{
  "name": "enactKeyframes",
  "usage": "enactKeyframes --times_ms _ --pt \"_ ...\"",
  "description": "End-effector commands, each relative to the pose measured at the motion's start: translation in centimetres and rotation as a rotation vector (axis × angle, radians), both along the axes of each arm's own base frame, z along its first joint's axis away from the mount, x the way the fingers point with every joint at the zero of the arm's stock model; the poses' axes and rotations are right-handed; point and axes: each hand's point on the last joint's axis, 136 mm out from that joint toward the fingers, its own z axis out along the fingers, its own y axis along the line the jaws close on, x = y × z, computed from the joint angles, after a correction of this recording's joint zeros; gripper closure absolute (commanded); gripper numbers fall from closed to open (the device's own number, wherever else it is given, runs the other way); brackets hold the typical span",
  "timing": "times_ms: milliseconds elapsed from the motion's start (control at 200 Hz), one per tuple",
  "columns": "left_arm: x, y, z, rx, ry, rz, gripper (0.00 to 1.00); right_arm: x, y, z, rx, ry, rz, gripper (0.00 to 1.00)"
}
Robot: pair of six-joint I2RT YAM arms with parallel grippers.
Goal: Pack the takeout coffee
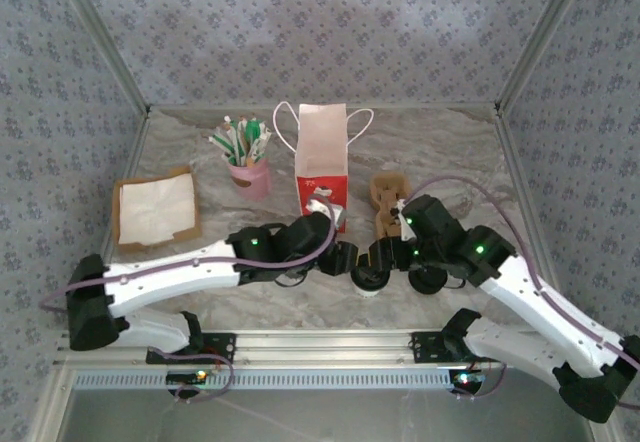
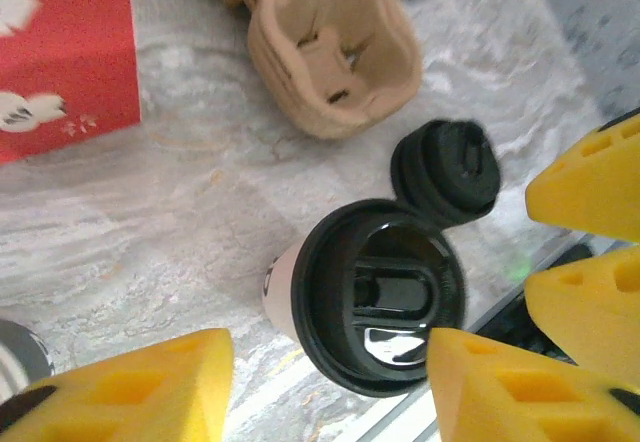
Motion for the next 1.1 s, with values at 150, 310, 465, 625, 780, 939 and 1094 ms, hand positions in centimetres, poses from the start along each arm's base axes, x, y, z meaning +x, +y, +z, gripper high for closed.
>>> enactKeyframes --times_ms 150,310,465,625,780,939,1094 --pt "-0.1 3.7 8.7 -0.060 -0.143 0.011 0.07 -1.2 -3.2 5.6 -0.031 -0.170 0.048 0.14" --pt "-0.2 6.4 11.9 -0.059 -0.178 0.040 0.01 -1.7 -3.5 7.2 0.012 -0.217 0.052 0.00" --pt "-0.3 8.1 12.2 0.010 -0.174 0.059 0.01 -1.2 -3.5 7.5 0.024 -0.245 0.028 0.00" --pt "0.0 9.7 11.1 0.082 -0.160 0.105 0.00 0.6 -4.7 6.9 -0.034 -0.267 -0.084 0.00" --pt "0.8 11.5 9.6 0.135 -0.158 0.170 0.01 1.8 -4.7 5.5 -0.072 -0.254 -0.118 0.00" --pt "1.6 13.9 7.9 0.124 -0.142 0.251 0.00 1.9 -2.6 5.0 0.034 -0.218 -0.067 0.00" --pt "1.6 15.7 6.2 0.069 -0.057 0.297 0.01 1.6 -0.8 4.4 0.129 -0.208 0.049 0.00"
